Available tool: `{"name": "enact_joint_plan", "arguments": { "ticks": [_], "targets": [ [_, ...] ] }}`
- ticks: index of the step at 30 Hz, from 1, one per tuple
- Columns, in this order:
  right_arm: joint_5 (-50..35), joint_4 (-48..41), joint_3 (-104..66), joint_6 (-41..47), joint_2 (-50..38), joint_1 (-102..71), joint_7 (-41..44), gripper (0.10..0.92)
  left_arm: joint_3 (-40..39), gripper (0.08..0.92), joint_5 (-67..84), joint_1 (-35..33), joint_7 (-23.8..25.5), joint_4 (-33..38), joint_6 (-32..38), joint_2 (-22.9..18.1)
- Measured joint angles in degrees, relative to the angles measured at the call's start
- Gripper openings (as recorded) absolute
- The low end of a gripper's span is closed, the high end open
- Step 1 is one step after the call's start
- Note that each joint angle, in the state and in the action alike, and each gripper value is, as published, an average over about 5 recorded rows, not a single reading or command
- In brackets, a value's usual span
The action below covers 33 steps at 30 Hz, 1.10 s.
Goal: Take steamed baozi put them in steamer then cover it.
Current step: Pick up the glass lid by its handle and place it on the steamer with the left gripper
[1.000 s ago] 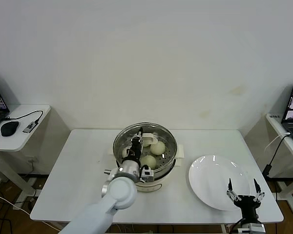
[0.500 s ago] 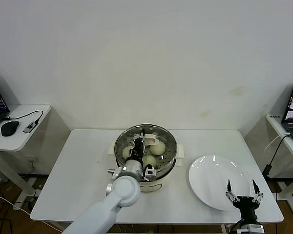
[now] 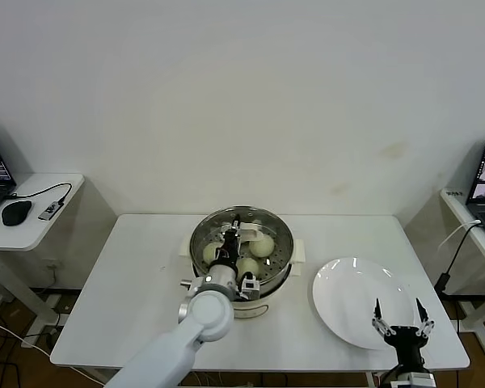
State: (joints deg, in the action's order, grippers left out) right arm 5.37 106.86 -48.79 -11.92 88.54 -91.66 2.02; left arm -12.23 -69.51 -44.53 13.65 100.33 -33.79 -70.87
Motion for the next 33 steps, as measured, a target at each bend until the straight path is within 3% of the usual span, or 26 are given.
{"name": "enact_joint_plan", "arguments": {
  "ticks": [7, 21, 29, 33],
  "targets": [
    [0.25, 0.02, 0.22, -0.06, 0.07, -0.12, 0.05, 0.823, 0.34, 0.173, 0.99, -0.28, -0.61, 0.06, -0.07, -0.19],
    [0.84, 0.83, 0.41, -0.54, 0.21, -0.89, 0.09, 0.823, 3.07, 0.566, 4.84, -4.78, -3.57, 6.73, 0.47, 2.55],
    [1.31, 1.05, 0.67, -0.99, 0.06, -1.47, 0.1, 0.823, 7.09, 0.786, 14.95, -13.73, -7.98, 16.25, 2.59, 5.78],
    [1.44, 1.44, 1.05, -1.02, -0.24, -1.84, 0.18, 0.823, 10.32, 0.82, 23.21, -20.25, -11.23, 21.35, 5.41, 6.91]
  ]
}}
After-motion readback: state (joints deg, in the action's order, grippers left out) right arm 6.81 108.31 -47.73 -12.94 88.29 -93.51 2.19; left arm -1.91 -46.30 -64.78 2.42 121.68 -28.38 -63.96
